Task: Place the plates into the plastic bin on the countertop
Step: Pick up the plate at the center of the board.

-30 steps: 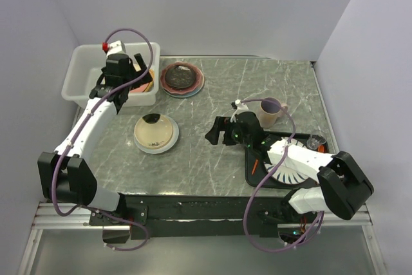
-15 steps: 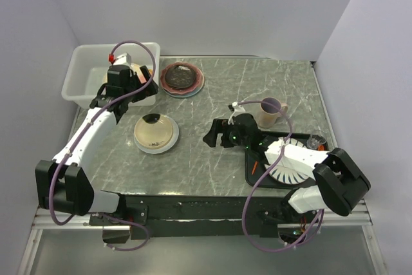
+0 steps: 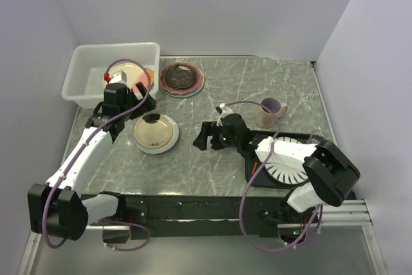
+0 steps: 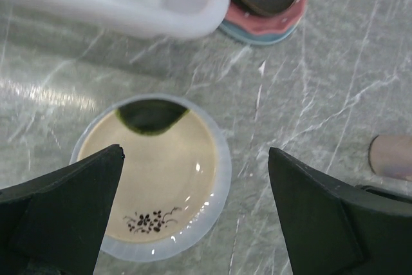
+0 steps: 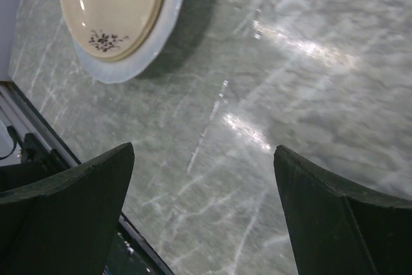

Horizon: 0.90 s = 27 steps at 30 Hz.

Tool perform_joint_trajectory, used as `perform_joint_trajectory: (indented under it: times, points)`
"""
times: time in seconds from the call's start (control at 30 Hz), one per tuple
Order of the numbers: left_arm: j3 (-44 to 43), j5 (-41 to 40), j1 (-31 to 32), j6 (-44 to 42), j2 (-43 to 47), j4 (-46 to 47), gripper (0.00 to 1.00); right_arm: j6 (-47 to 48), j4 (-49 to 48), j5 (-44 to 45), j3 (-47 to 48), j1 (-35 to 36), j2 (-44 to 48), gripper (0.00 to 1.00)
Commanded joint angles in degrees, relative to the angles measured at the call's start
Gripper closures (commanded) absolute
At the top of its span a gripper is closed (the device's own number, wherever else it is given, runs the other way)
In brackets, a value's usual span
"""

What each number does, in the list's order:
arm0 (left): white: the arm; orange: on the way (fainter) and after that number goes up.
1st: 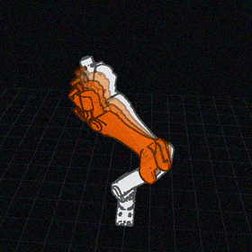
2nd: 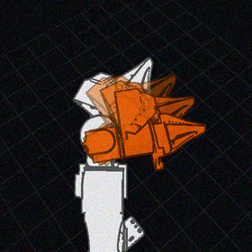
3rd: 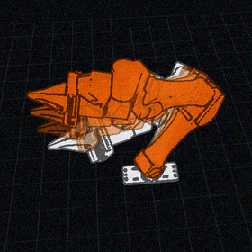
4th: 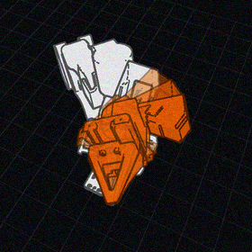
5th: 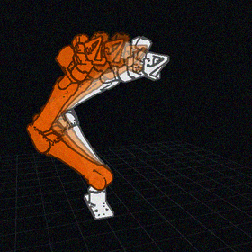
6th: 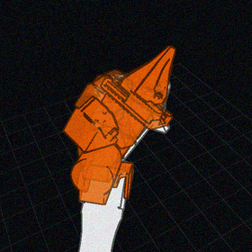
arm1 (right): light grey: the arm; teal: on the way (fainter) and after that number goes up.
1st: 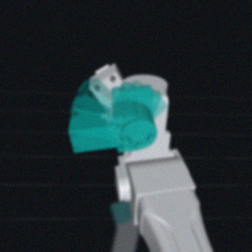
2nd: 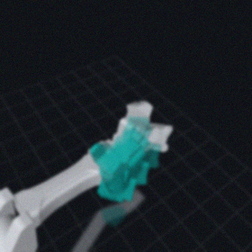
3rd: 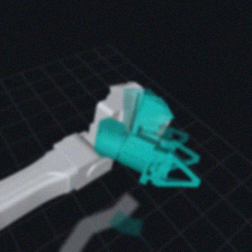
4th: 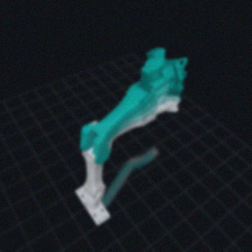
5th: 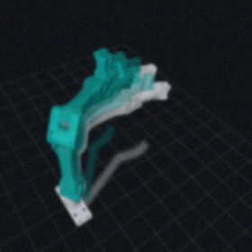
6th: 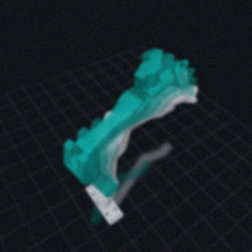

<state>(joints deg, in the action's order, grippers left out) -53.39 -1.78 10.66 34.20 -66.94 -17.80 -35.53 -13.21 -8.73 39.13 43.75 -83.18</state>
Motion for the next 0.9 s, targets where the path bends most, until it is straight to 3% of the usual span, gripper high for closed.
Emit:
perform_joint_trajectory:
  times: [0.0,0.43,0.87]
  points:
    - [4.15,0.55,0.16,2.8,1.9,1.28,0.02,-1.21,-2.96,-2.08,5.07,1.52,-3.65,0.05]
    - [12.95,-4.37,-1.42,5.0,8.23,-0.74,0.13,-3.85,-7.61,-5.68,8.59,1.69,-11.04,0.09]
    - [16.3,2.22,-6.79,4.74,3.57,3.74,0.31,-3.32,-6.91,-5.33,8.5,1.08,-11.57,0.08]
